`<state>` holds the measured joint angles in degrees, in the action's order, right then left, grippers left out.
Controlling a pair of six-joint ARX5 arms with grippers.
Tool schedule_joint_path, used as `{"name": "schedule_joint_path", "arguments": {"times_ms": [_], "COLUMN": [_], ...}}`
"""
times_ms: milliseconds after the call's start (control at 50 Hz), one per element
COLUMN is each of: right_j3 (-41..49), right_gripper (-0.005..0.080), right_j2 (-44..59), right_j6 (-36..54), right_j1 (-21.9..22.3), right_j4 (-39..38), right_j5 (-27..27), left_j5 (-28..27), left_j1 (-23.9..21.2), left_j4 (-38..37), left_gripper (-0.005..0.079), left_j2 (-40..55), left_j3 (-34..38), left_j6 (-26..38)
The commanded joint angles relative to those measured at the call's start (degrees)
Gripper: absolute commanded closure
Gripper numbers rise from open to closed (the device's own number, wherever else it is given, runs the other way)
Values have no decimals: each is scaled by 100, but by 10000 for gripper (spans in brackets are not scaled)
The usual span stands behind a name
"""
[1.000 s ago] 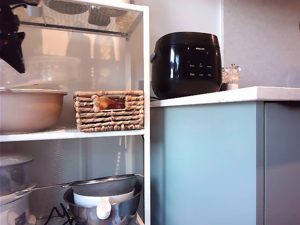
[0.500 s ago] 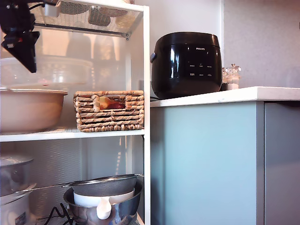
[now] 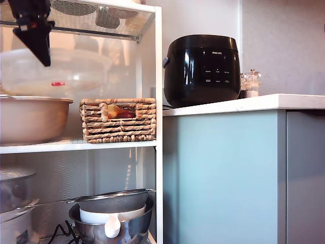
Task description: Pick up the plastic microwave lid from the shelf, then place it on the counter next to you
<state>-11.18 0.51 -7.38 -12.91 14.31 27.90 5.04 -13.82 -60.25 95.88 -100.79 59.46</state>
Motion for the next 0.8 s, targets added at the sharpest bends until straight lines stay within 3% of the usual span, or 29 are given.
{"name": "schedule_joint_path", "arguments": {"times_ms": [0,780], "right_j3": [7,7], "right_gripper": [764,764], "right_j2": [35,35], "right_j6": [35,35], "right_j1": [-22,-22], "right_j4": [-26,-26], "right_j5": [-2,0], "left_j5": [20,597], "left_j1": [-94,-1526], "left_j4": [-20,-1062], "left_gripper": [763,763], "left_j2": [-76,-140], "left_j3": [-105,-540], "left_j6": [-120,-1040]}}
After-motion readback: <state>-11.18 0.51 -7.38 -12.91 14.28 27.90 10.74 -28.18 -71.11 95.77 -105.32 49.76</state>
